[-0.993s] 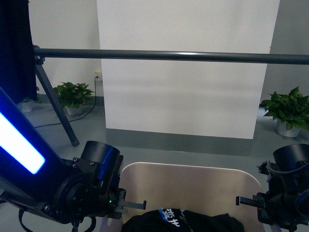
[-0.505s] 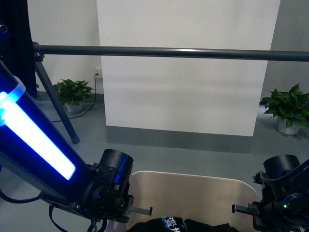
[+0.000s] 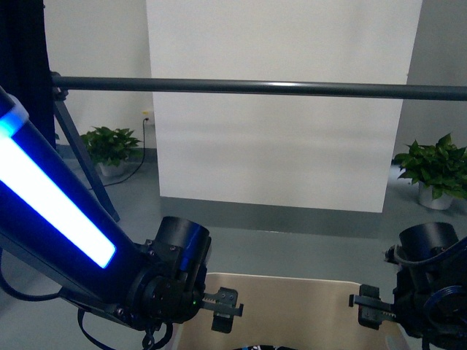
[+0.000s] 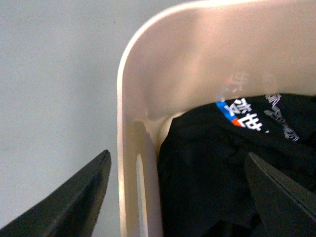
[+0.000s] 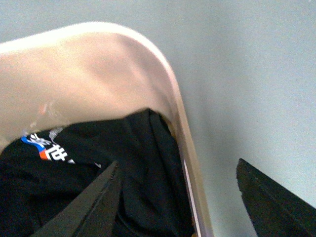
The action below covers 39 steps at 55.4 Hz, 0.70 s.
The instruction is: Move hamper under clothes hanger
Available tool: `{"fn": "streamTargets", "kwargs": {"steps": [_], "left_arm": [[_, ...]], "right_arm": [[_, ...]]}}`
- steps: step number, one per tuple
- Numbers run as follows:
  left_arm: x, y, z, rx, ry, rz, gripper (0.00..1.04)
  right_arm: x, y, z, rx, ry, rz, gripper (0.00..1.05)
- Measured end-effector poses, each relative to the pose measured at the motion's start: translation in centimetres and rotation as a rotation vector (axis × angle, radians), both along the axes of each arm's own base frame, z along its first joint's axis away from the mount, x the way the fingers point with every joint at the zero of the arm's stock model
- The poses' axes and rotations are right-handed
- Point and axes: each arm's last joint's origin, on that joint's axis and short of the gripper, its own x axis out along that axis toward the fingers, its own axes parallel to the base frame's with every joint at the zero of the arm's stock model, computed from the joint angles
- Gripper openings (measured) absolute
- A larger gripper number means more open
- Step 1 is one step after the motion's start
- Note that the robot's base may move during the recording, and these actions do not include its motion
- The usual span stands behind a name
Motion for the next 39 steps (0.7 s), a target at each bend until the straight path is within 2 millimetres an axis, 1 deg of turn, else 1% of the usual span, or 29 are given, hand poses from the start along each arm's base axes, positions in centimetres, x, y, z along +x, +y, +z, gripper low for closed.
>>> {"fn": "streamTargets", "kwargs": {"steps": [4, 5, 8, 12, 16, 22, 25, 28, 30, 33, 34, 37, 39], "left_arm": [[-0.3, -0.2, 2.6, -0.027, -0.062, -0.014, 0.99], [-0.4, -0.2, 3.3, -0.035, -0.079, -0.017, 1.00], [-0.7, -0.2, 5.4, -0.054, -0.130, -0.021, 0.98], [-1.2, -0.2, 7.7, -0.073, -0.189, -0.022, 0.98], [-1.8, 0.0, 9.9, -0.104, -0.241, -0.015, 0.98], [-2.9, 0.2, 11.9, -0.121, -0.310, 0.002, 0.98], [-3.3, 0.3, 12.4, -0.125, -0.334, 0.006, 0.98], [-3.8, 0.3, 13.3, -0.135, -0.370, 0.008, 0.98], [-3.9, 0.3, 13.5, -0.125, -0.398, 0.019, 0.97], [-4.2, 0.5, 13.7, -0.124, -0.476, 0.063, 0.92], [-4.6, 0.8, 13.6, -0.128, -0.521, 0.085, 0.88], [-5.4, 1.2, 13.3, -0.143, -0.574, 0.095, 0.83], [-6.4, 1.9, 13.0, -0.154, -0.609, 0.099, 0.78]], "right_arm": [[-0.1, -0.1, 2.4, -0.015, -0.064, -0.012, 0.85], [-0.1, -0.1, 3.1, -0.020, -0.084, -0.015, 0.89], [-0.3, -0.1, 5.2, -0.041, -0.143, -0.028, 0.98], [-0.6, 0.0, 7.5, -0.052, -0.201, -0.026, 0.96], [-1.1, 0.2, 10.1, -0.067, -0.266, -0.030, 0.97], [-2.0, 0.6, 12.6, -0.080, -0.355, -0.055, 0.97], [-2.4, 0.8, 13.4, -0.084, -0.392, -0.057, 0.97], [-2.9, 1.2, 14.5, -0.082, -0.436, -0.054, 0.97], [-3.0, 1.3, 14.9, -0.080, -0.448, -0.051, 0.97], [-3.1, 1.4, 15.1, -0.080, -0.455, -0.048, 0.97], [-3.1, 1.5, 15.1, -0.079, -0.475, -0.025, 0.95], [-3.4, 1.6, 14.9, -0.079, -0.550, 0.025, 0.91], [-4.0, 1.6, 14.5, -0.091, -0.622, 0.095, 0.85]]}}
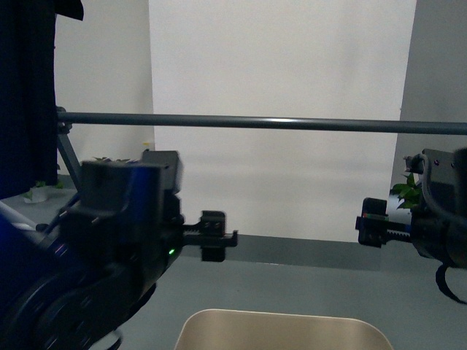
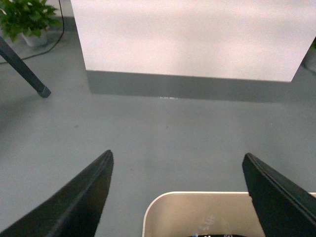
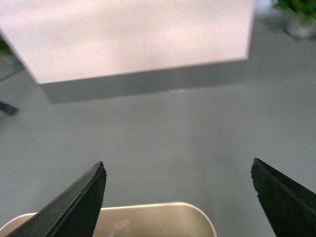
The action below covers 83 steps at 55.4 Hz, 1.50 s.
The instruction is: Move hamper under clothes hanger
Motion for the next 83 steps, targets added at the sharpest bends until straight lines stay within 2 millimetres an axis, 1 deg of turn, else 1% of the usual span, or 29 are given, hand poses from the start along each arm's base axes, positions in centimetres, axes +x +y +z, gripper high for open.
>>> {"fn": "streamTargets", "kwargs": {"steps": [2, 3, 6, 7, 9, 10, 13, 16, 20, 22, 24, 27, 31, 37, 48, 54, 61, 64, 69, 83], "left_arm": [[-0.7, 0.5, -0.2, -0.003, -0.014, 0.000, 0.74], [-1.4, 1.1, -0.4, -0.007, -0.027, 0.004, 0.70], [-2.5, 2.0, -0.5, -0.011, -0.040, 0.009, 0.65], [-3.2, 2.7, -0.5, -0.013, -0.046, 0.015, 0.61], [-3.8, 3.3, -0.5, -0.015, -0.052, 0.023, 0.58], [-5.1, 4.4, -0.2, -0.017, -0.061, 0.029, 0.51], [-7.0, 6.0, 0.2, -0.020, -0.074, 0.044, 0.39], [-7.9, 6.5, 0.4, -0.021, -0.077, 0.045, 0.35], [-9.8, 7.5, 0.3, -0.020, -0.072, 0.036, 0.22], [-10.4, 7.7, 0.2, -0.019, -0.069, 0.033, 0.19], [-11.1, 8.1, 0.1, -0.016, -0.062, 0.031, 0.13], [-12.6, 8.7, -0.1, -0.014, -0.052, 0.029, 0.03], [-13.8, 9.3, -0.1, -0.012, -0.049, 0.029, 0.04], [-16.2, 10.5, 0.0, -0.013, -0.055, 0.035, 0.03], [-18.5, 11.3, 0.0, -0.011, -0.057, 0.033, 0.03], [-20.3, 11.8, 0.0, -0.010, -0.053, 0.033, 0.03], [-21.5, 12.2, 0.0, -0.010, -0.052, 0.036, 0.03], [-22.1, 12.7, 0.0, -0.010, -0.051, 0.013, 0.03], [-23.1, 13.3, 0.0, -0.009, -0.052, 0.039, 0.03], [-25.4, 13.4, 0.2, -0.009, -0.055, 0.036, 0.03]], "right_arm": [[-0.6, 0.0, -0.4, -0.016, -0.039, 0.021, 0.82], [-1.2, -0.1, -0.8, -0.038, -0.069, 0.032, 0.78], [-2.3, -0.2, -1.3, -0.068, -0.106, 0.038, 0.73], [-3.0, -0.3, -1.5, -0.080, -0.125, 0.042, 0.70], [-3.7, -0.4, -1.7, -0.093, -0.138, 0.041, 0.66], [-5.1, -0.6, -1.7, -0.107, -0.161, 0.038, 0.59], [-7.1, -0.9, -1.1, -0.123, -0.185, 0.036, 0.48], [-8.0, -1.0, -0.8, -0.127, -0.197, 0.036, 0.43], [-9.9, -1.7, -0.4, -0.135, -0.213, 0.048, 0.31], [-10.5, -1.8, -0.3, -0.137, -0.212, 0.046, 0.27], [-11.2, -1.9, -0.4, -0.139, -0.210, 0.042, 0.22], [-12.8, -2.1, -0.7, -0.141, -0.196, 0.036, 0.11], [-14.1, -2.2, -0.9, -0.144, -0.183, 0.034, 0.01], [-16.6, -2.2, -0.9, -0.145, -0.185, 0.038, 0.02], [-19.0, -2.2, -0.7, -0.145, -0.190, 0.037, 0.02], [-20.9, -2.2, -0.8, -0.145, -0.185, 0.037, 0.02], [-22.1, -2.2, -0.8, -0.145, -0.185, 0.037, 0.02], [-22.8, -2.2, -0.8, -0.145, -0.184, 0.037, 0.02], [-23.8, -2.2, -0.8, -0.145, -0.184, 0.037, 0.02], [-26.2, -2.2, -0.6, -0.145, -0.188, 0.038, 0.02]]}}
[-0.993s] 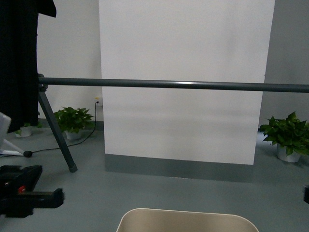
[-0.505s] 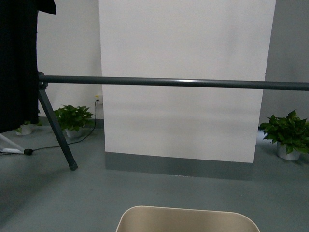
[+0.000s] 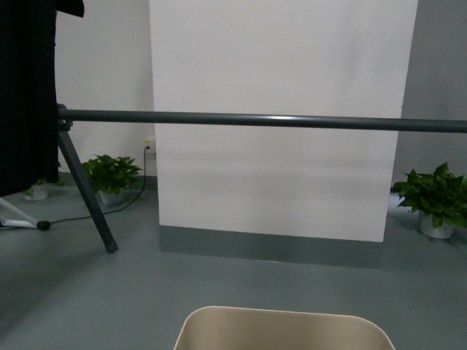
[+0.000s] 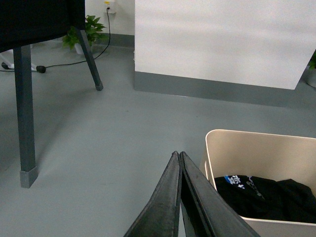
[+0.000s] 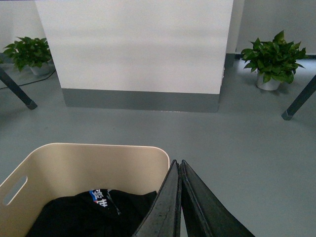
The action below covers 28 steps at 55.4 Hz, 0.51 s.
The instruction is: Move hamper under clothes hanger
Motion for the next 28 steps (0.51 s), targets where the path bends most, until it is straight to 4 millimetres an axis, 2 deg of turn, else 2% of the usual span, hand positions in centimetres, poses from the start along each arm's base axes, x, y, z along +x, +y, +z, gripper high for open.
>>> {"fn": "streamTargets", "kwargs": {"steps": [28], "left_arm": [[-2.3, 0.0, 0.8, 0.000, -0.027, 0.000, 0.03]], "right_arm": [[-2.4, 0.0, 0.4, 0.000, -0.014, 0.000, 0.02]]}}
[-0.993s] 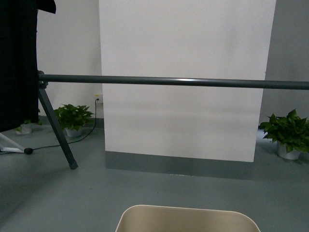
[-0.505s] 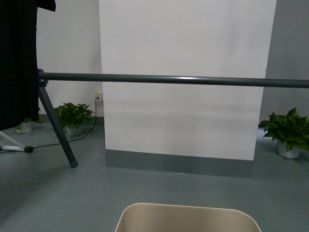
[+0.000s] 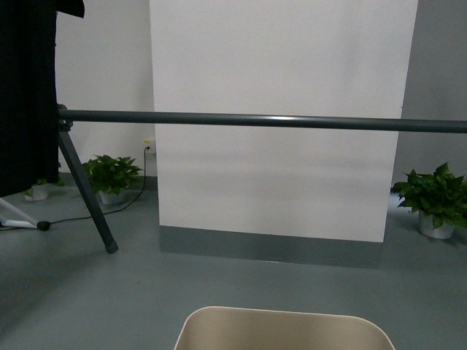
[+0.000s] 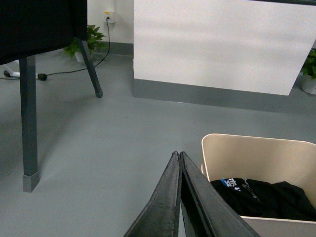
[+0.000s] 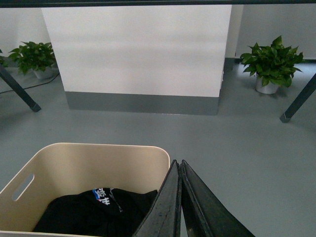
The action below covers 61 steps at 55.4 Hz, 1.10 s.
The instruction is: Move hamper under clothes hanger
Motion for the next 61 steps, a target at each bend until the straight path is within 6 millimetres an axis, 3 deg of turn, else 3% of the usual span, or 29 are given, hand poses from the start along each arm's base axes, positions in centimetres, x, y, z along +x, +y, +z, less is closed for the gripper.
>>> {"fn": "streamTargets", "kwargs": {"steps": [61], "left_arm": [[-3.2, 0.0, -0.2, 0.000, 0.002, 0.000, 0.03]], "right_arm": [[-3.2, 0.0, -0.1, 0.000, -0.007, 0.003, 0.02]]}}
